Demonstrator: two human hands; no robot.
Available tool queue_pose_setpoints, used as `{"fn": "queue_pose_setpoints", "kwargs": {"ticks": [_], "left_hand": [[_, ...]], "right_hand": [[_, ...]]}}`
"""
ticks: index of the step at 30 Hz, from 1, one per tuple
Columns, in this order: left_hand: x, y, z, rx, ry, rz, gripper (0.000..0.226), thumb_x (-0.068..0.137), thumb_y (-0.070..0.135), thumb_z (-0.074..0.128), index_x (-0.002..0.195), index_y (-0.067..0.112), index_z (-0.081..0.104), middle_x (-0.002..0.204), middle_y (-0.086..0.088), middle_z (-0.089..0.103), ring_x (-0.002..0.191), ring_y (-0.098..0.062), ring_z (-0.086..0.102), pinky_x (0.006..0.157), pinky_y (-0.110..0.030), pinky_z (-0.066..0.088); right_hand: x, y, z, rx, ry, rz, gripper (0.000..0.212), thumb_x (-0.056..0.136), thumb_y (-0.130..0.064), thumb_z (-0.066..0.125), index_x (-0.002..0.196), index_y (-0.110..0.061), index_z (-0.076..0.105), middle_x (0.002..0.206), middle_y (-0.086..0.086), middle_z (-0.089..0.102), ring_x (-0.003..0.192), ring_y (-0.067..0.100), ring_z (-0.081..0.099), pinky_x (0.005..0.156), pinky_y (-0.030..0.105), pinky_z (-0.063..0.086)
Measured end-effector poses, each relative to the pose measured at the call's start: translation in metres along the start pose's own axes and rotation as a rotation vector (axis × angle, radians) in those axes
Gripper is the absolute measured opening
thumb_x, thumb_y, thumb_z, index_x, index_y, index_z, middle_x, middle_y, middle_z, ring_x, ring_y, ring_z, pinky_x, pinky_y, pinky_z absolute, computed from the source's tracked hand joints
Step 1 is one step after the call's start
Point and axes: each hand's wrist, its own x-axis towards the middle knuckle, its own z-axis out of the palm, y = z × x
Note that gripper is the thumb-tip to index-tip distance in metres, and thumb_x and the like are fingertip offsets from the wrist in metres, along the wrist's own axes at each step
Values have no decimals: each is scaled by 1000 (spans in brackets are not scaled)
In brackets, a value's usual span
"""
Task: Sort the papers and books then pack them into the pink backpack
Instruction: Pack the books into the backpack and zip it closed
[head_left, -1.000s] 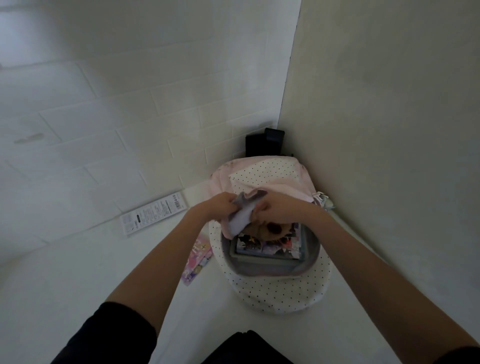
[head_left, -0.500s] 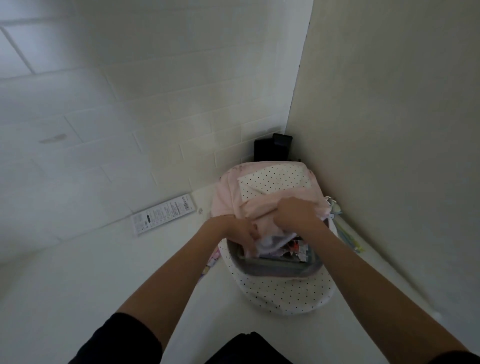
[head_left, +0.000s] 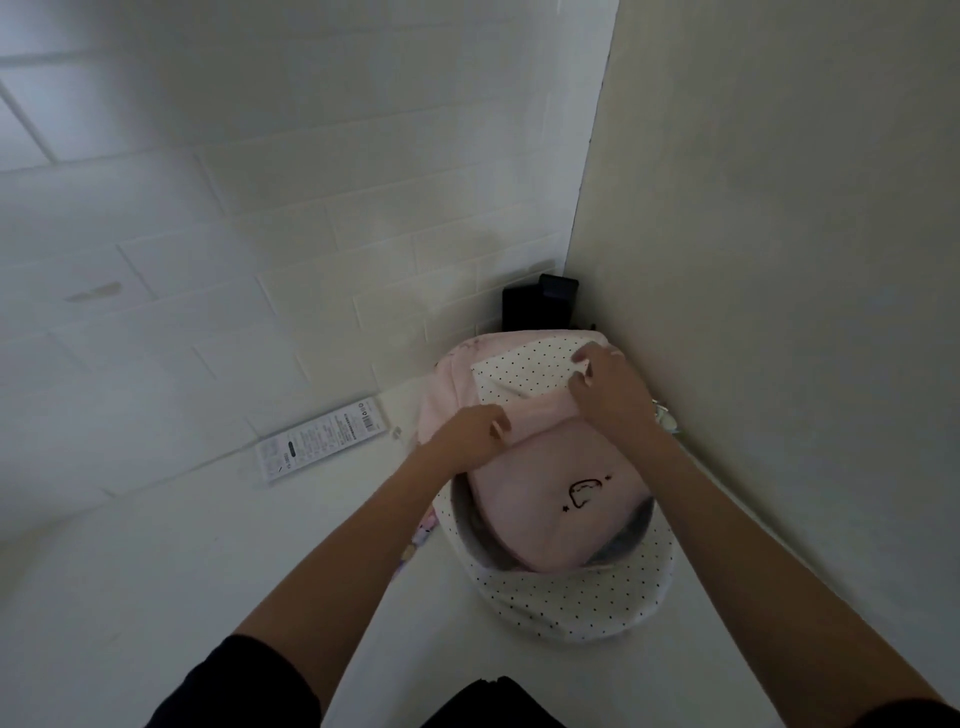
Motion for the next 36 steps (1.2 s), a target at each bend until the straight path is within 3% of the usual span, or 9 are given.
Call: {"fn": "queue_pose_setpoints", "kwargs": {"ticks": [3, 7, 14, 20, 24, 28, 30, 32, 36], "left_hand": [[5, 5, 6, 45, 72, 7, 53, 83, 18, 65, 131, 12, 43, 128, -12, 49, 113, -28, 51, 95, -41, 45], [15, 5, 17, 118, -29, 57, 69, 78, 21, 70, 138, 11, 36, 136, -11, 45, 125, -28, 43, 103, -43, 38], [10, -12, 28, 261, 42, 91, 28, 80, 23, 58, 107, 21, 54, 108, -3, 52, 105, -24, 49, 86, -40, 42], [5, -11, 24, 356, 6, 146, 27, 78, 21, 56, 101, 31, 64, 118, 6, 54, 121, -27, 32, 102, -49, 25], [9, -15, 20, 301, 70, 107, 17, 80, 34, 59, 91, 37, 72, 157, 10, 15, 143, -30, -17, 98, -60, -29], [12, -17, 15, 316, 93, 124, 16, 78, 41, 60, 85, 35, 73, 159, 6, 1, 135, -33, -37, 89, -57, -37], [12, -17, 9, 179, -6, 96, 17, 79, 37, 62, 88, 32, 75, 158, 3, 13, 142, -27, -15, 100, -60, -29], [6, -18, -2, -258, -35, 25, 13, 78, 26, 67, 85, 21, 76, 130, -13, 55, 113, -5, 39, 117, -35, 17], [-2, -56, -21, -749, 371, -278, 24, 81, 10, 60, 64, 19, 73, 66, -2, 69, 73, -18, 63, 54, -9, 47]], "right_hand": [[7, 16, 6, -295, -207, -26, 36, 86, -19, 52, 122, -21, 54, 134, 4, 49, 126, 25, 42, 106, 46, 29], [-13, 21, 35, -239, -217, -82, 8, 85, -24, 49, 89, -22, 41, 83, -2, 53, 89, 23, 58, 82, 37, 40], [-67, 30, 62, -203, -111, -343, 37, 76, -23, 48, 111, -28, 62, 80, -5, 68, 71, 19, 62, 65, 26, 39], [-33, 12, 53, -125, -187, -216, 44, 90, -16, 44, 133, -17, 39, 69, 4, 53, 59, 24, 52, 54, 29, 37], [-7, 2, 50, -87, -253, -171, 74, 78, -14, 68, 141, -13, 29, 123, 16, 52, 108, 32, 55, 85, 37, 48], [-5, -4, 61, -185, -264, -93, 86, 75, -19, 72, 144, -12, 22, 137, 21, 39, 125, 36, 41, 92, 42, 45], [-3, -5, 61, -229, -327, -76, 79, 78, -24, 69, 143, -13, 25, 137, 19, 42, 124, 36, 44, 90, 43, 46], [3, -8, 55, -297, -406, -92, 60, 80, -27, 64, 134, -15, 41, 127, 12, 54, 114, 32, 54, 82, 40, 49], [2, -29, 51, -293, -243, -121, 29, 84, -41, 48, 80, -18, 65, 72, -2, 61, 67, 18, 60, 57, 23, 39]]}}
